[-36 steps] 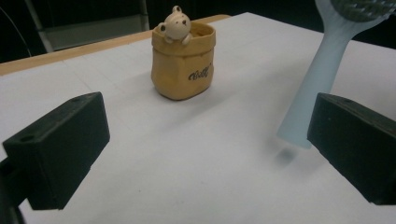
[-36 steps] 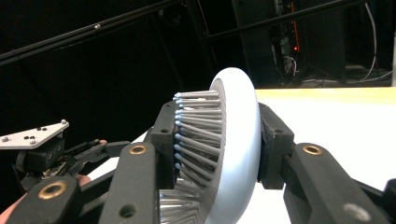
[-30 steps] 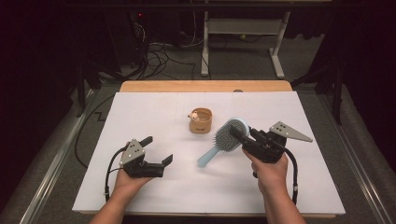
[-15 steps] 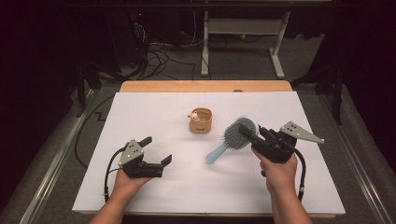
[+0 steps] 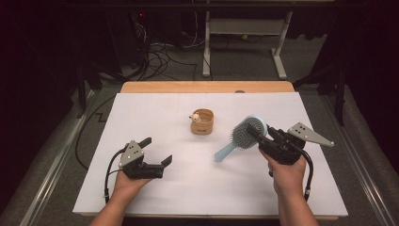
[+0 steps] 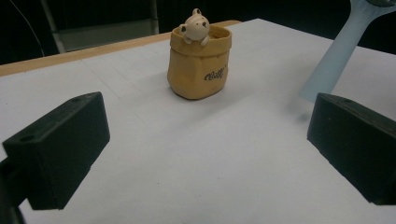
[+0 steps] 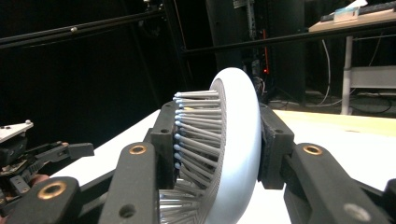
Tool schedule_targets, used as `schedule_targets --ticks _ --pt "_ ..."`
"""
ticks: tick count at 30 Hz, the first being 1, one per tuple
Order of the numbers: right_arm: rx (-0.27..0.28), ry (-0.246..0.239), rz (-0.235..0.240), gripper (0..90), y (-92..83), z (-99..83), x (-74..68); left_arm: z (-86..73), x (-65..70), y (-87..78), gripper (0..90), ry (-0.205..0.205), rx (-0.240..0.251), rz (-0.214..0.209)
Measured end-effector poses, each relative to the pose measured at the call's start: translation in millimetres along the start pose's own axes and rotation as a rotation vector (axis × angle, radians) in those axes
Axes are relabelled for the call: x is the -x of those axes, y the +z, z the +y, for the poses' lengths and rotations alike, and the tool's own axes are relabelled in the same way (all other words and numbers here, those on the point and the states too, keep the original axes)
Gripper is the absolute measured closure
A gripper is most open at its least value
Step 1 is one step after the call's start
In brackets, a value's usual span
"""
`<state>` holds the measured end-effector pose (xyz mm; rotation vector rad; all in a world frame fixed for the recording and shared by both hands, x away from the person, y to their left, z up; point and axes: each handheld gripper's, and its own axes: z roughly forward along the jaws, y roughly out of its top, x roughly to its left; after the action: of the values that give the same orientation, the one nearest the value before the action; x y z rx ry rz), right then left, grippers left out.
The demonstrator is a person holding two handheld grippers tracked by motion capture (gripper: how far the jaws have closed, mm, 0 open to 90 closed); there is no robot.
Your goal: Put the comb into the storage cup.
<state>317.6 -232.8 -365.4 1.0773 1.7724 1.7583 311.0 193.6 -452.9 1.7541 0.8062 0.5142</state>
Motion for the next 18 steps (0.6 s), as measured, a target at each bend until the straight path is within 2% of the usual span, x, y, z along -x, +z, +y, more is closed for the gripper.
schedule_targets --ticks 12,18 --pt "0.017 -0.009 -0.035 59.8 -6.7 2.7 6.8 -0.6 0.3 1.2 0.0 0.003 -0.007 -0.013" --pt "0.020 -0.029 -0.053 59.8 -8.9 4.1 6.9 -0.5 0.6 1.3 0.0 0.001 -0.010 -0.008"
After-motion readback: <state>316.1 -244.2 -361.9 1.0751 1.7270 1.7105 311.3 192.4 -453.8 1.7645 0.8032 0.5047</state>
